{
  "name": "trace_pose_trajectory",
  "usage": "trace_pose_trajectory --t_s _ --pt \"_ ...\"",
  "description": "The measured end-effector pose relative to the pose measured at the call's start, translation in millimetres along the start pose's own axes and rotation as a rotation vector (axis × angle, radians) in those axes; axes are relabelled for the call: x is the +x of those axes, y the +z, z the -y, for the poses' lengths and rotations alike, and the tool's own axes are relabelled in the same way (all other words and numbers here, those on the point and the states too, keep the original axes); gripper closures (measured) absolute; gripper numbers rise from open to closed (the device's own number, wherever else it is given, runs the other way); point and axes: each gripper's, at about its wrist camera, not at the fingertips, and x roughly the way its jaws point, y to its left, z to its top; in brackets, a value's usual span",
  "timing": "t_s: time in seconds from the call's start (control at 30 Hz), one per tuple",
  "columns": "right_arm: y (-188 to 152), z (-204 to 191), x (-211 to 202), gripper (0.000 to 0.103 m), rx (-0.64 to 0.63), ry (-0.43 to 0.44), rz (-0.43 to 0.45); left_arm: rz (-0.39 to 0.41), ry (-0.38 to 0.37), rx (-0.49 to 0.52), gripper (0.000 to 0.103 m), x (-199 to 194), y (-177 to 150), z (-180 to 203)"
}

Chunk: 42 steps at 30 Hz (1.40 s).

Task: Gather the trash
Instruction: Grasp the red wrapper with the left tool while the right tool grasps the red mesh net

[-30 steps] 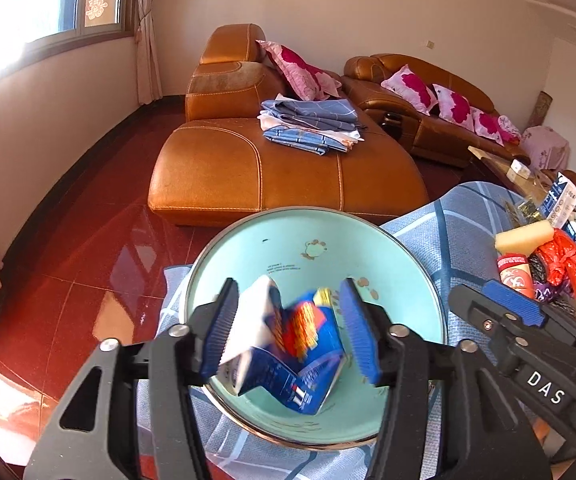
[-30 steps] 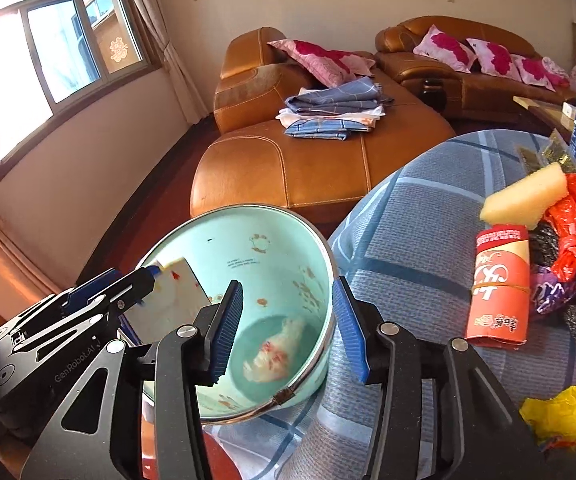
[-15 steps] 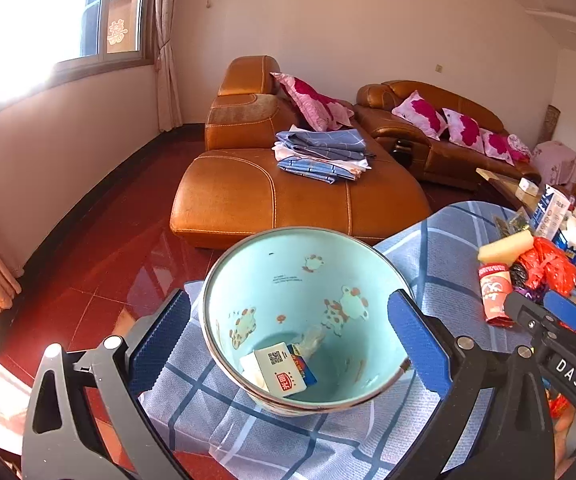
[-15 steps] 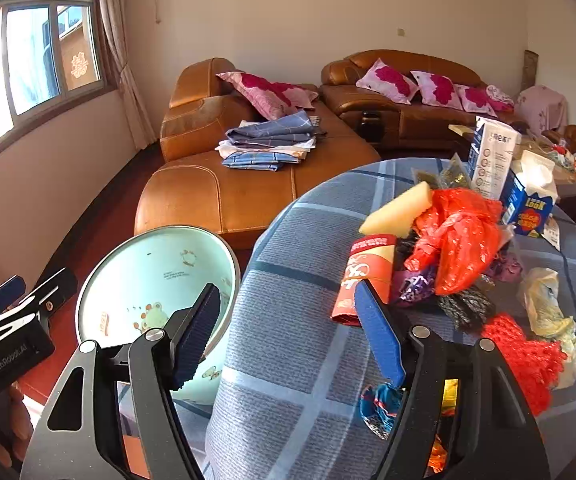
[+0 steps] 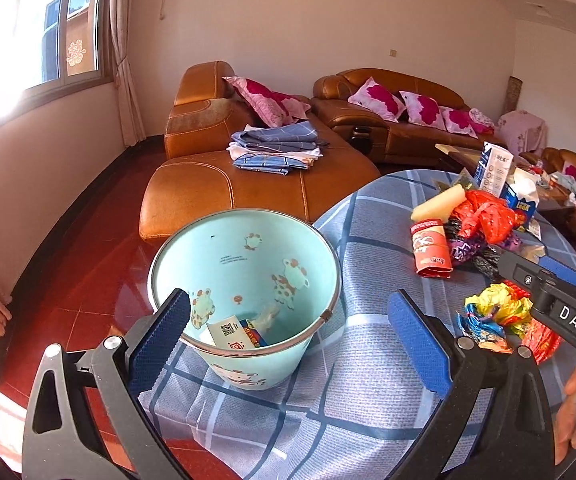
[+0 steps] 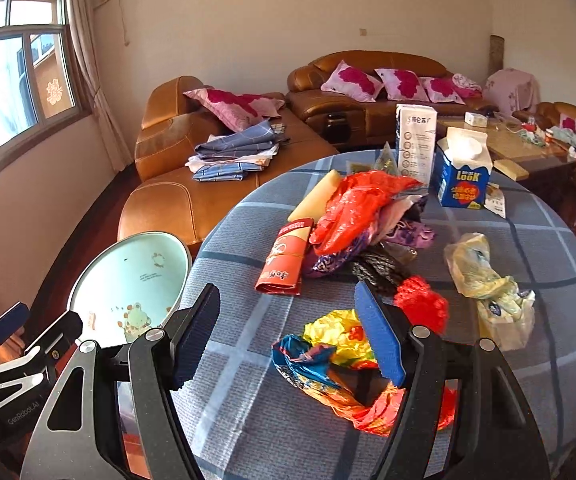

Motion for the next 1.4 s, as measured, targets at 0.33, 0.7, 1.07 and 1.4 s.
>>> trace_pose_trajectory --t_s 0.33,0.7,1.07,1.4 --pt "-10.9 42.1 -21.5 0.034 0.056 -0.048 0.012 -0.010 -0.042 0.054 0.006 -10.3 -5.0 40.2" --pt "-33.2 119.2 -37.4 0.034 0.163 -0.169 0.004 -0.042 -0.125 0.123 0.006 -0.3 -22.1 89.7" --pt "-50.0 166.4 -45.6 0.035 0.233 -0.244 0.010 -0.095 -0.199 0.165 0.011 26.0 -32.8 147.9" --pt "-59.7 194.4 -39.8 0.047 0.283 -0.231 -0.021 -0.076 -0.338 0.237 0.017 21.7 -45.3 195.9"
